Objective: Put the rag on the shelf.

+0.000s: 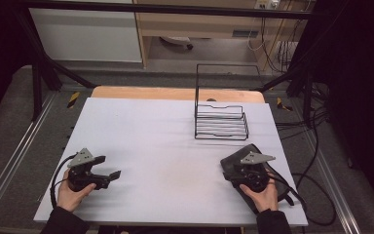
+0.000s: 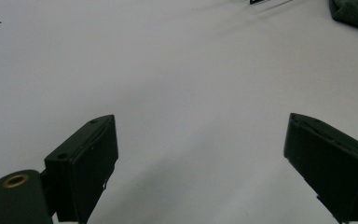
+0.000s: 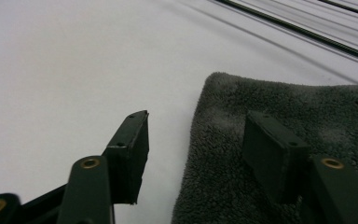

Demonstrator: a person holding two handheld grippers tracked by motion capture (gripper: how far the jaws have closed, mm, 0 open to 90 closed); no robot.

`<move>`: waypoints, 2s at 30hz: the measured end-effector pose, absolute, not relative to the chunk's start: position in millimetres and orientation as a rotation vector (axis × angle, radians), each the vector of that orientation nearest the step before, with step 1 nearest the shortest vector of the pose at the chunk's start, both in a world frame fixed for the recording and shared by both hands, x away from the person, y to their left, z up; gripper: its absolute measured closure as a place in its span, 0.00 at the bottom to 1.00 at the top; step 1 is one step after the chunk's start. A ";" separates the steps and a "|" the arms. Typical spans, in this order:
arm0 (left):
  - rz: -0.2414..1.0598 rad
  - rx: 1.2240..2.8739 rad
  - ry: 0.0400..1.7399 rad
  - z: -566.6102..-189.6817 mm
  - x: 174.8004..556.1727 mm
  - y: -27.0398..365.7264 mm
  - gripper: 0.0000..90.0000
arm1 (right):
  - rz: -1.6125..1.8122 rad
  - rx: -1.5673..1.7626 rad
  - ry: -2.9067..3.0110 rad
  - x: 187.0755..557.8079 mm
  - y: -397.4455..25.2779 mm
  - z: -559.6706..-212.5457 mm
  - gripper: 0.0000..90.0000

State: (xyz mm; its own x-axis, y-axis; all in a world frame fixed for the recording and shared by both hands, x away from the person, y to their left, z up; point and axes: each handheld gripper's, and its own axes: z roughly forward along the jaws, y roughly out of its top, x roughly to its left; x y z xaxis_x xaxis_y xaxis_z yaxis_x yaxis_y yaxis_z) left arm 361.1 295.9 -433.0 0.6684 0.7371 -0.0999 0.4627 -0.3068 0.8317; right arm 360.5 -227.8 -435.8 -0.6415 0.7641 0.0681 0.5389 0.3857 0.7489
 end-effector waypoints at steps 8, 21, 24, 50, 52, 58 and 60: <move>0.375 1.960 0.936 -433.2 361.3 296.3 0.12 | 1.003 1.100 2.359 363.2 -217.7 -443.7 0.66; 0.380 1.959 0.942 -433.3 361.3 296.9 0.13 | 0.922 1.076 2.340 364.9 -215.9 -443.6 0.89; 0.380 1.959 0.942 -433.3 361.4 297.0 0.13 | 0.934 1.081 2.341 365.0 -216.7 -442.1 0.90; 0.398 1.964 0.947 -433.1 361.3 296.8 0.13 | 1.183 1.114 2.372 369.4 -176.7 -419.9 0.93; 0.400 1.963 0.946 -432.8 361.3 297.1 0.13 | 1.175 1.109 2.386 370.7 -168.5 -420.5 0.93; 0.403 1.963 0.947 -432.9 361.5 297.7 0.13 | 1.172 1.098 2.414 375.3 -146.5 -421.2 0.93; 0.403 1.964 0.946 -432.8 361.5 297.8 0.13 | 1.170 1.094 2.426 377.0 -138.9 -421.6 0.93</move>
